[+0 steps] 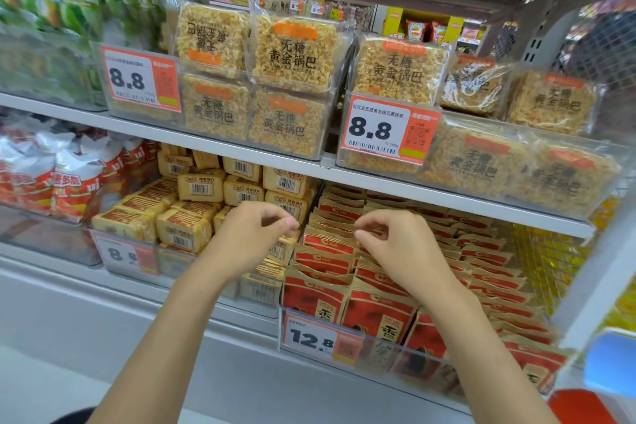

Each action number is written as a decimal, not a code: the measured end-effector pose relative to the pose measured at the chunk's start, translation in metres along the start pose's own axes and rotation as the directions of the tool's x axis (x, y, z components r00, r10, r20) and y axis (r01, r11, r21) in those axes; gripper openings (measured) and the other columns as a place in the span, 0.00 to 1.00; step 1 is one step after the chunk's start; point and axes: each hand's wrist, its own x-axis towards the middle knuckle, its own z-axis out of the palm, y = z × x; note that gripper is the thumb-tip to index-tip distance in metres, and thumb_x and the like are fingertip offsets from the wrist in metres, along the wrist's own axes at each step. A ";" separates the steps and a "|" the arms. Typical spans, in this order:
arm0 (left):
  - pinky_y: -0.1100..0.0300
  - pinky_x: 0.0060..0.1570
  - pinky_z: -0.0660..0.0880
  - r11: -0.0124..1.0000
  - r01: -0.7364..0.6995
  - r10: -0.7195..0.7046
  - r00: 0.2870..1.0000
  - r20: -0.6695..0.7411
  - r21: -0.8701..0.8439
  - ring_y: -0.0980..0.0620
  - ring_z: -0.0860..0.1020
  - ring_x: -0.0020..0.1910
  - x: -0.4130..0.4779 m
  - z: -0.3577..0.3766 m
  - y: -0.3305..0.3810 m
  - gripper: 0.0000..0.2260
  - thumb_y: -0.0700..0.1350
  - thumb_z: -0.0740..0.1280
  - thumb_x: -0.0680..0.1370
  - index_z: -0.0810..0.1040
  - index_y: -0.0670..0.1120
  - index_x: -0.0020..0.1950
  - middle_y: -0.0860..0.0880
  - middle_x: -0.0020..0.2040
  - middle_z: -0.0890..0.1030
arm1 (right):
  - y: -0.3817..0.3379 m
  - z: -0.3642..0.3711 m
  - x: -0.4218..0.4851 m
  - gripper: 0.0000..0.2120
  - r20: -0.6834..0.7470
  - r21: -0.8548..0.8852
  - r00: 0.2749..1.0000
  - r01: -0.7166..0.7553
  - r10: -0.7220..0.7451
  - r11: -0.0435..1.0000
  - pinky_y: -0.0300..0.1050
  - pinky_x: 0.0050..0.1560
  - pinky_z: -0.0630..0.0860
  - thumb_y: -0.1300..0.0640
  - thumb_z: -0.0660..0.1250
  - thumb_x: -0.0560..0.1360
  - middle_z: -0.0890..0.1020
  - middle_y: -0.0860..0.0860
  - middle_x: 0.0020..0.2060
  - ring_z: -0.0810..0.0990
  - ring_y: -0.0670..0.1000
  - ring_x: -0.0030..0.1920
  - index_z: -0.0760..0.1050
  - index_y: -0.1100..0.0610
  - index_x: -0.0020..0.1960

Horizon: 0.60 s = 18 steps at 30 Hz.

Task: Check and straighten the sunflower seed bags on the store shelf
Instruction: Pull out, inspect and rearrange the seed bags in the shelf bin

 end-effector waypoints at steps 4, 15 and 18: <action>0.62 0.41 0.74 0.991 0.051 -0.056 0.998 -0.040 -0.122 0.61 0.77 0.34 0.001 0.003 0.001 0.10 0.43 0.64 0.81 0.84 0.50 0.45 0.54 0.39 0.85 | -0.004 0.011 0.008 0.10 0.116 -0.169 0.993 0.039 -0.019 0.985 0.41 0.53 0.75 0.50 0.69 0.77 0.83 0.44 0.53 0.79 0.45 0.55 0.81 0.48 0.57; 0.64 0.35 0.72 0.948 0.062 -0.126 0.974 -0.189 -0.311 0.61 0.77 0.34 -0.002 -0.006 0.005 0.11 0.43 0.62 0.82 0.83 0.49 0.47 0.53 0.39 0.85 | -0.019 -0.008 0.011 0.07 -0.063 -0.091 0.966 0.246 -0.252 0.965 0.40 0.52 0.73 0.54 0.61 0.81 0.77 0.44 0.48 0.74 0.44 0.50 0.78 0.52 0.53; 0.64 0.45 0.75 0.929 -0.047 -0.036 0.976 -0.216 -0.368 0.63 0.80 0.44 -0.008 -0.012 0.020 0.10 0.47 0.60 0.83 0.82 0.52 0.52 0.54 0.47 0.84 | -0.038 -0.045 0.001 0.05 -0.357 0.063 0.878 0.364 -0.319 0.929 0.35 0.46 0.72 0.58 0.60 0.82 0.76 0.45 0.44 0.73 0.40 0.42 0.74 0.55 0.52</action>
